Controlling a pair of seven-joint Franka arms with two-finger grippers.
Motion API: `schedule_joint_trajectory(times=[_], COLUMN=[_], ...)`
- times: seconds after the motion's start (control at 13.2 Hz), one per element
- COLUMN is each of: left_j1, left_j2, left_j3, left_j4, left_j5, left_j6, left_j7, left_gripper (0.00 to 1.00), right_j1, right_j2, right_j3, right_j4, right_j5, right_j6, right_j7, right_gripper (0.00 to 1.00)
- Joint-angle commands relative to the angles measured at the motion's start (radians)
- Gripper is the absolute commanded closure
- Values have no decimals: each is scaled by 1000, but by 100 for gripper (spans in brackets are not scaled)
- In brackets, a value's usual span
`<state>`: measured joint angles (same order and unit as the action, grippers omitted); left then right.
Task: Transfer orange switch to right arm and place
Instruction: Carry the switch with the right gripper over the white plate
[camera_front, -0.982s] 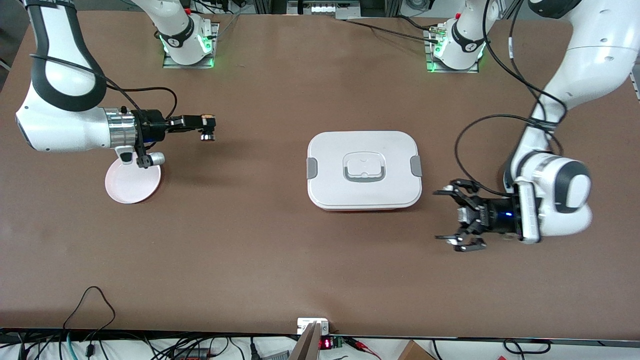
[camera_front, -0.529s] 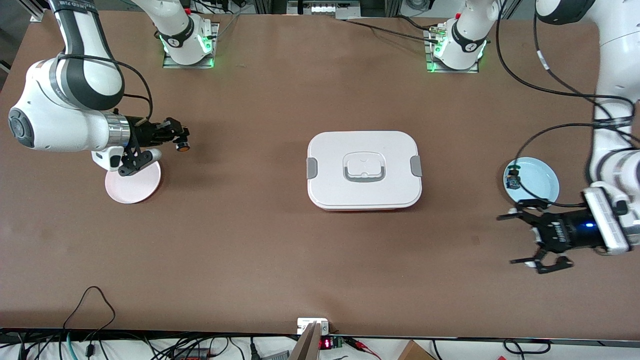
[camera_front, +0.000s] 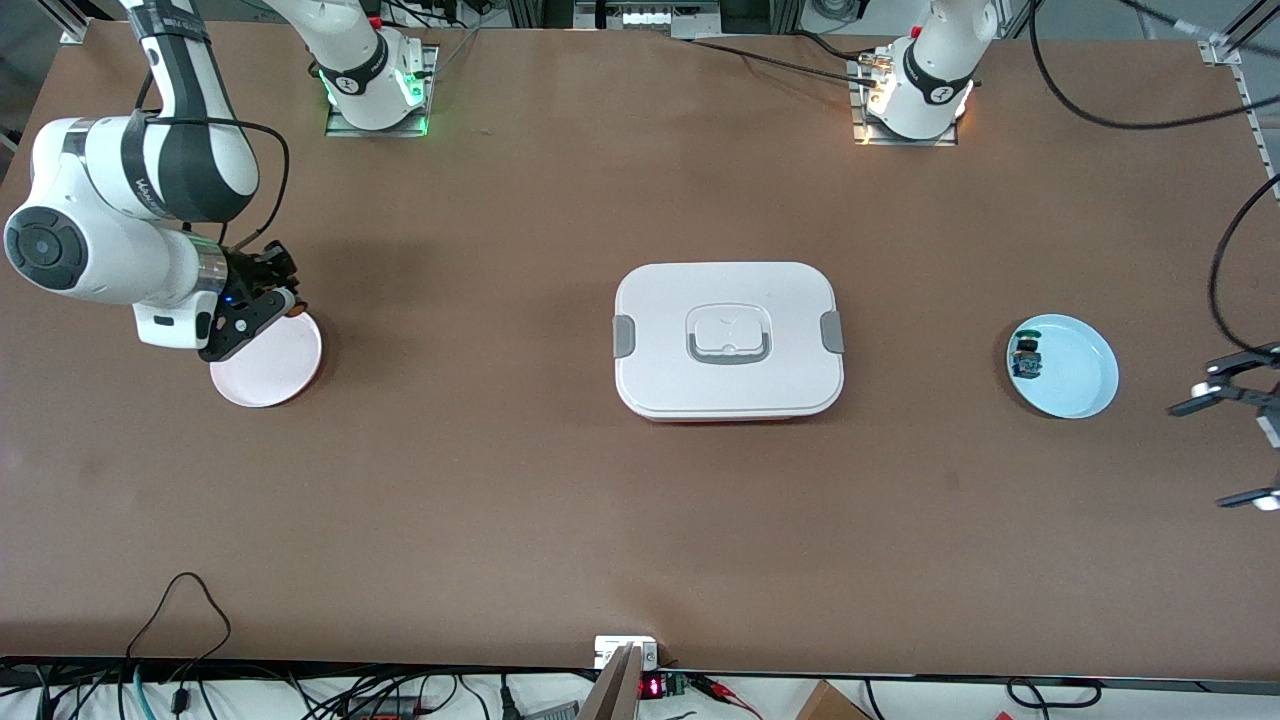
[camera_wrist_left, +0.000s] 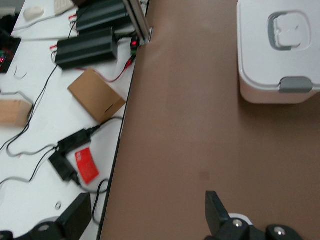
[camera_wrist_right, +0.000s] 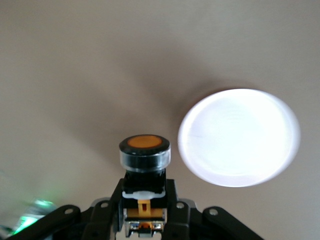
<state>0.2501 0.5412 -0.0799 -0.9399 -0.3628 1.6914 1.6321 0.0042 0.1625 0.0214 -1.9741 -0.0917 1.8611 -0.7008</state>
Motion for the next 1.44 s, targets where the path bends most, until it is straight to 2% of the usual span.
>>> schedule_joint_trajectory(times=[0.0, 0.15, 0.3, 0.38, 0.6, 0.76, 0.91, 1.21, 1.36], left_j1=[-57, -61, -65, -89, -103, -101, -100, -89, -89], left_j2=[-98, -168, -233, -289, -469, -491, -486, -563, -563], left_j3=[5, 2, -3, -9, -44, -60, -66, -64, -64], left_j4=[-22, -31, -39, -86, -296, -348, -391, -649, -642], left_j5=[218, 295, 340, 370, 381, 380, 381, 380, 380], left_j6=[33, -10, -138, -166, -219, -251, -243, -89, -90], left_j7=[-203, -460, -648, -720, -1134, -1346, -1409, -1494, -1511], left_gripper=[0, 0, 0, 0, 0, 0, 0, 0, 0], right_j1=[-59, -72, -73, -84, -130, -165, -179, -211, -216], right_j2=[-12, -9, 3, 14, 51, 83, 94, 114, 121], right_j3=[8, 8, 8, 8, 8, 9, 9, 9, 8], right_j4=[-81, -127, -150, -163, -170, -176, -198, -256, -282], right_j5=[-59, -83, -149, -167, -180, -180, -178, -178, -178], right_j6=[163, 251, 305, 350, 434, 498, 541, 639, 673], right_j7=[-188, -308, -356, -399, -524, -592, -644, -713, -718], right_gripper=[100, 100, 100, 100, 100, 100, 100, 100, 100])
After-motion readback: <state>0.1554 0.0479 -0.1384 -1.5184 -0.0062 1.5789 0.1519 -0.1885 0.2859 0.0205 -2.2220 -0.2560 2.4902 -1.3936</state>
